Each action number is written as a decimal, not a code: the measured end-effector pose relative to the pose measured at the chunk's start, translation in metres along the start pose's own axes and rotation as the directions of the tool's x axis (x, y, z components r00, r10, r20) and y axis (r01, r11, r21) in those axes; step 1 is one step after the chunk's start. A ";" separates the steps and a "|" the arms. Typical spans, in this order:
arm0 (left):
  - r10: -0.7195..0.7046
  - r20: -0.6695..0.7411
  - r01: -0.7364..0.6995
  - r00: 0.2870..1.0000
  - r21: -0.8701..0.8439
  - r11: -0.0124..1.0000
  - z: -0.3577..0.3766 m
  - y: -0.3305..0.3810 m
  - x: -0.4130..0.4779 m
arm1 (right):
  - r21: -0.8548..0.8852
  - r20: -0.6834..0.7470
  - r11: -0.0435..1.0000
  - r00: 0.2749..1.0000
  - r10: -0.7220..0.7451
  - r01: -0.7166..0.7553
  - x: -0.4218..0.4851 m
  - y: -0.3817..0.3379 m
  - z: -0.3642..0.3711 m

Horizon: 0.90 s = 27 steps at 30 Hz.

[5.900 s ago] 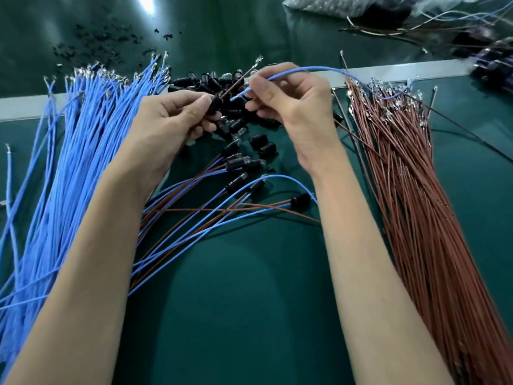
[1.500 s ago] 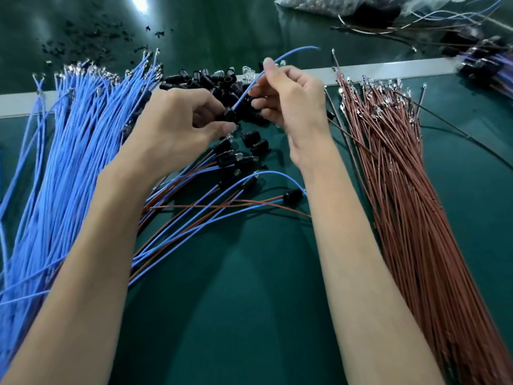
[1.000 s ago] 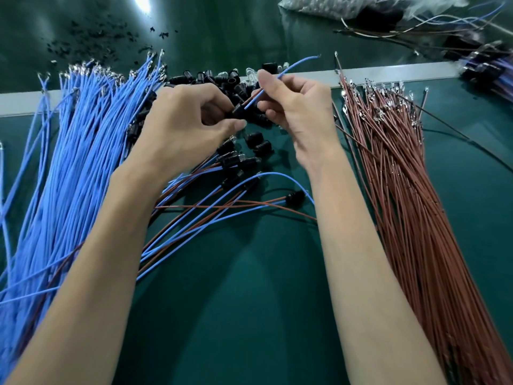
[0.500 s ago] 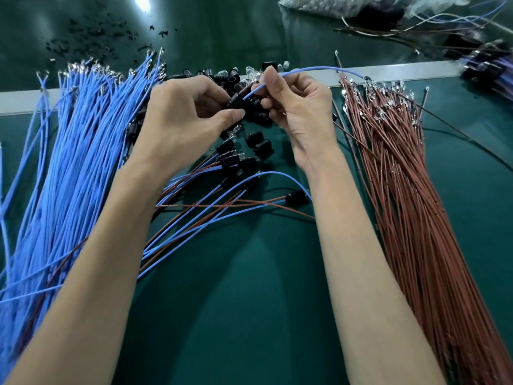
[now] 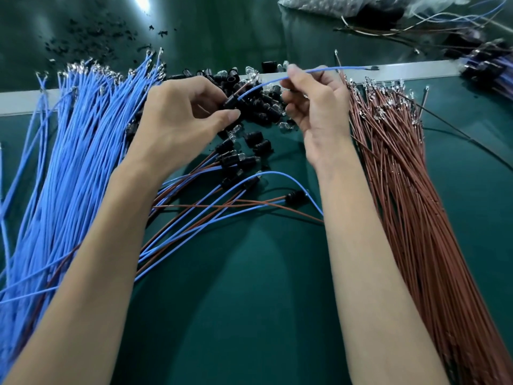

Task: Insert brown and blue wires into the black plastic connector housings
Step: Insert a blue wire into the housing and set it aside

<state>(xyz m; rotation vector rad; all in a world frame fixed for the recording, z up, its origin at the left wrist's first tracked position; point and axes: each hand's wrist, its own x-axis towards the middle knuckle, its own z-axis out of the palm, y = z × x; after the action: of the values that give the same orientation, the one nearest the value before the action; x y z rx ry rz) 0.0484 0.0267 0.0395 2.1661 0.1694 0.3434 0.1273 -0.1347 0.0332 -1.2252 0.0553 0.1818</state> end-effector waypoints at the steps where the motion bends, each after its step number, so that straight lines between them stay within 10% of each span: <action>1: 0.001 0.001 -0.001 1.000 0.006 1.000 0.000 -0.001 0.000 | -0.058 0.039 0.998 0.999 0.006 -0.004 0.000 -0.001 -0.002; 12: 0.008 0.086 -0.008 0.996 -0.003 1.000 0.009 0.000 0.000 | -0.526 0.365 0.845 0.923 0.124 0.095 -0.009 -0.004 -0.001; 21: -0.039 0.016 0.039 0.999 -0.012 0.999 0.000 -0.006 0.003 | 0.009 0.152 0.999 0.987 -0.046 0.045 -0.001 -0.007 -0.006; 27: -0.006 0.022 0.006 1.000 -0.009 1.000 0.002 -0.006 0.003 | -0.089 0.118 0.983 0.981 -0.151 0.162 -0.001 -0.001 -0.004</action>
<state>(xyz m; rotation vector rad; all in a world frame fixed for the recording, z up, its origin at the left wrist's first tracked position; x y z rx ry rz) 0.0516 0.0291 0.0337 2.1588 0.1614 0.3166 0.1269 -0.1392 0.0333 -1.3097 -0.1484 0.1160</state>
